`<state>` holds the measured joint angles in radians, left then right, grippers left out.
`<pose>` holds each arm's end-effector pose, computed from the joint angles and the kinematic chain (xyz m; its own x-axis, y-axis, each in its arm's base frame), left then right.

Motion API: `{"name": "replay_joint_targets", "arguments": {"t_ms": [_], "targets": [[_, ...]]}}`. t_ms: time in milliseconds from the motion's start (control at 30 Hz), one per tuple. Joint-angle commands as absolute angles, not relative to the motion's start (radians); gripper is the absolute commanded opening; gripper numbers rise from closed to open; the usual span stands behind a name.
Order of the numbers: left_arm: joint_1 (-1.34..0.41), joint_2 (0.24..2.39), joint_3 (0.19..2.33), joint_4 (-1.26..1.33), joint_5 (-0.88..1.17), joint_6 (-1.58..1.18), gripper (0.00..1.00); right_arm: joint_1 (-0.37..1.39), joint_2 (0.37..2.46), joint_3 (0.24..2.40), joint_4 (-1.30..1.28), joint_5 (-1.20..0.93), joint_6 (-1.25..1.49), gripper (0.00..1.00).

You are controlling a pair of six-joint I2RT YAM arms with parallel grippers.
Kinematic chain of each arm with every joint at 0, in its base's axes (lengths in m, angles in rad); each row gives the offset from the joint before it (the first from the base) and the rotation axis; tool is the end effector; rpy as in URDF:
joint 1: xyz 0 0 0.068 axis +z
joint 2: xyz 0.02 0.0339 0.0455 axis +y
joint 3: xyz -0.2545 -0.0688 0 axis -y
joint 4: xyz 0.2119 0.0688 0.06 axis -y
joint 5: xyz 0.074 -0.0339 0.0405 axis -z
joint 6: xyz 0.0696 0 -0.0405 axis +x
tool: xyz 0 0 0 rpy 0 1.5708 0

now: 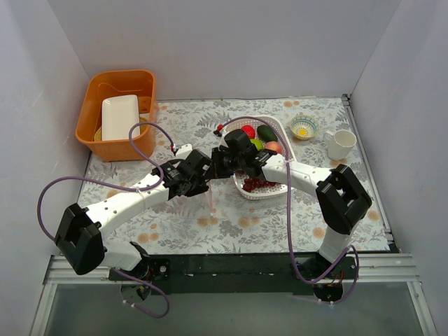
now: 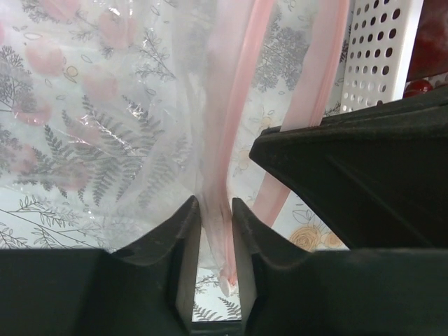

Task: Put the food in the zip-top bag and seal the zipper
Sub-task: Open the zipper of the food storage bag.

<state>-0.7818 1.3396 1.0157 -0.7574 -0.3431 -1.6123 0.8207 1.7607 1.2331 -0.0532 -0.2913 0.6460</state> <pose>0.1920 -0.1576 0.2275 -0.5248 -0.8049 -0.2771 -0.6486 0.5889 -0.4821 0.2573 0.3055 0.2314 -0.8191 -0.0332 -0.5727 -0.4651 0.6228 0.6291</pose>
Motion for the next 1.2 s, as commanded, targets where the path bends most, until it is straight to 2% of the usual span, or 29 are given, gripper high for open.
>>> {"name": "replay_joint_targets", "arguments": {"t_ms": [0, 133, 200, 300, 500, 600, 700, 867, 1033, 1167], "targets": [[-0.779, 1.321, 1.049, -0.773, -0.387, -1.612, 0.17, 0.83, 1.71, 1.224, -0.041, -0.29, 0.624, 0.01], [-0.781, 1.307, 1.049, -0.784, -0.388, -1.612, 0.16, 0.83, 1.713, 1.221, -0.046, -0.287, 0.621, 0.01], [-0.781, 1.299, 1.052, -0.795, -0.393, -1.615, 0.1, 0.83, 1.716, 1.221, -0.052, -0.284, 0.617, 0.01], [-0.781, 1.273, 1.06, -0.798, -0.397, -1.611, 0.11, 0.83, 1.727, 1.224, -0.061, -0.282, 0.612, 0.01], [-0.779, 1.246, 1.06, -0.801, -0.419, -1.601, 0.23, 0.83, 1.732, 1.236, -0.066, -0.298, 0.611, 0.01], [-0.781, 1.252, 1.051, -0.782, -0.42, -1.598, 0.34, 0.833, 1.73, 1.238, -0.063, -0.308, 0.612, 0.01], [-0.779, 1.262, 1.046, -0.761, -0.423, -1.591, 0.35, 0.839, 1.729, 1.236, -0.064, -0.316, 0.612, 0.01], [-0.779, 1.278, 1.054, -0.726, -0.414, -1.582, 0.46, 0.847, 1.733, 1.235, -0.06, -0.325, 0.618, 0.01], [-0.781, 1.315, 1.063, -0.735, -0.4, -1.577, 0.41, 0.851, 1.732, 1.243, -0.057, -0.325, 0.621, 0.01], [-0.779, 1.313, 1.045, -0.742, -0.391, -1.589, 0.31, 0.851, 1.73, 1.241, -0.058, -0.313, 0.621, 0.01]]}}
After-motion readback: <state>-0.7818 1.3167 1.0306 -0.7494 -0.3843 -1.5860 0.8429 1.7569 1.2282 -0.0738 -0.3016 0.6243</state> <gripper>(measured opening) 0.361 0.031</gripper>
